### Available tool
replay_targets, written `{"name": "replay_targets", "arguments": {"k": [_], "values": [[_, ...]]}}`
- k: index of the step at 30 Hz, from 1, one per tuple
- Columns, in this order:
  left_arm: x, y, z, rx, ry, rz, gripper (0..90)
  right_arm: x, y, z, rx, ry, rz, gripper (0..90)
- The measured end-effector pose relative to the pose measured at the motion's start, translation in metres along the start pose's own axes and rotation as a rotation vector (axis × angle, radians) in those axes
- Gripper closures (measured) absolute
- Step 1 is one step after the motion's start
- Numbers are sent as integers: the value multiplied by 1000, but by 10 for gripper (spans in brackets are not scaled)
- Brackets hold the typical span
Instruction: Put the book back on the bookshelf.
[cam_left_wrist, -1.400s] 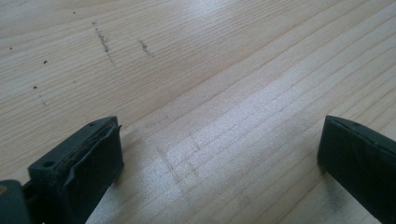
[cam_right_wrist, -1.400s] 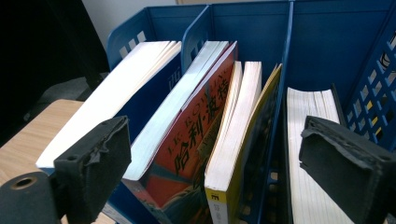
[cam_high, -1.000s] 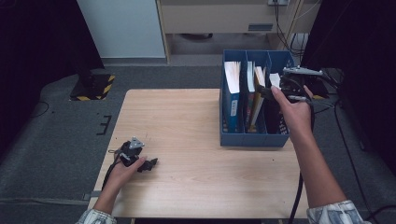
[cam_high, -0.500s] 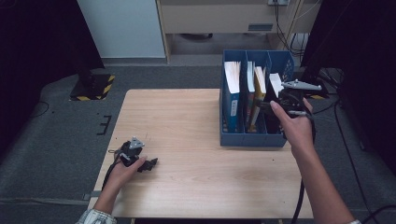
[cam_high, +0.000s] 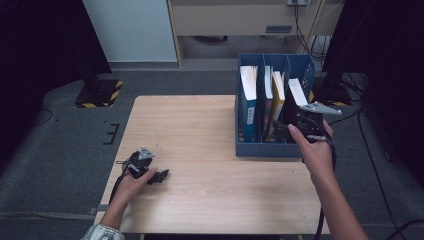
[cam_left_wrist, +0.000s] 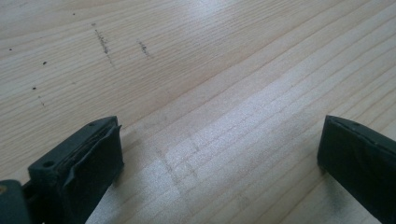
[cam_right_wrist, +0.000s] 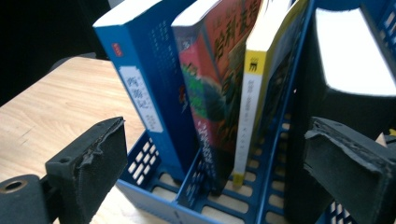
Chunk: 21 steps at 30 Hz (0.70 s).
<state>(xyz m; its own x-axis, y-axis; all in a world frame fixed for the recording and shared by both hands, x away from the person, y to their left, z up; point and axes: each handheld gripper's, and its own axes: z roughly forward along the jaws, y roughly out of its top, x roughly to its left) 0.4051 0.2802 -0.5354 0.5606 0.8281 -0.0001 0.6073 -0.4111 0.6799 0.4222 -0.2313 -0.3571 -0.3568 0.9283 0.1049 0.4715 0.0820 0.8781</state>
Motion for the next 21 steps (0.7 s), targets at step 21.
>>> {"name": "replay_targets", "arguments": {"k": [21], "values": [[0,0,0,-6,-4,3,0,18,-33,7,38,26,-12,66]]}}
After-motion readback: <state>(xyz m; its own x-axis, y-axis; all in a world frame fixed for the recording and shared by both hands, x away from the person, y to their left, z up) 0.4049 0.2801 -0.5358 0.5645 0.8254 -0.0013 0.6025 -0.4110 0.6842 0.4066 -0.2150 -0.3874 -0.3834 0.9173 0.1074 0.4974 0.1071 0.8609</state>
